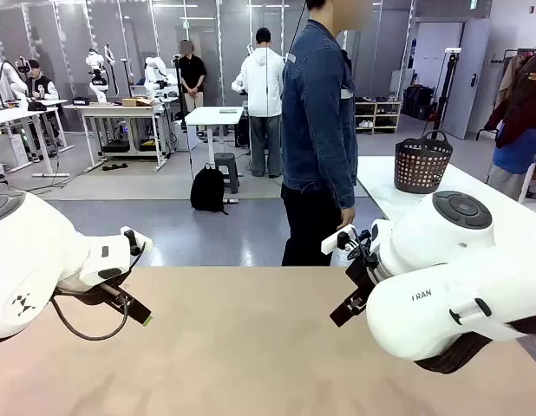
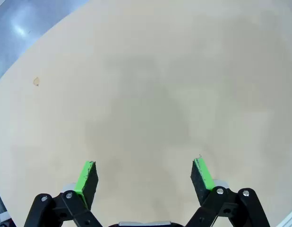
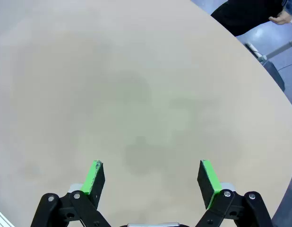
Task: Fold the towel.
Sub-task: Grab the top end of the 100 cm Hotel Towel extended by the human.
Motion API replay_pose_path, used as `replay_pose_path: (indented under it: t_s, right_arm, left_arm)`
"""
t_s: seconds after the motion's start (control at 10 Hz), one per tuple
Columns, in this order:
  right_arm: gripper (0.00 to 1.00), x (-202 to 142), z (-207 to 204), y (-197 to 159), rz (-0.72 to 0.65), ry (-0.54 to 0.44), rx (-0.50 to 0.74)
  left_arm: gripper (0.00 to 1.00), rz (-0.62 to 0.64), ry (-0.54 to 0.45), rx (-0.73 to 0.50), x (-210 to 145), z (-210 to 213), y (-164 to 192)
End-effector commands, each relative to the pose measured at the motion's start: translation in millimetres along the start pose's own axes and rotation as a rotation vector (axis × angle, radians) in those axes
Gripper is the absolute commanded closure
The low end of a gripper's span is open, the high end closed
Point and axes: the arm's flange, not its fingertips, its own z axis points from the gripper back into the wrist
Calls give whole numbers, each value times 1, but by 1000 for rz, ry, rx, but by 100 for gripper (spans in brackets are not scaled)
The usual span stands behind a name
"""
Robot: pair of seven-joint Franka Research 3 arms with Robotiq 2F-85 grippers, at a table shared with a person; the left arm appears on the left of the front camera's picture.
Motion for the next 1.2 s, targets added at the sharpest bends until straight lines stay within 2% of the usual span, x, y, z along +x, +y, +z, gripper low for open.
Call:
replay_pose_path:
  t_s: [0.0, 1.0, 1.1]
  right_arm:
    - [0, 0, 0, 0, 0, 0, 0]
    - [0, 0, 0, 0, 2, 0, 0]
    - [0, 10, 19, -6, -16, -13, 30]
  left_arm:
    - [0, 0, 0, 0, 0, 0, 0]
    - [0, -1, 0, 0, 0, 0, 0]
    - [0, -33, -11, 5, 11, 18, 3]
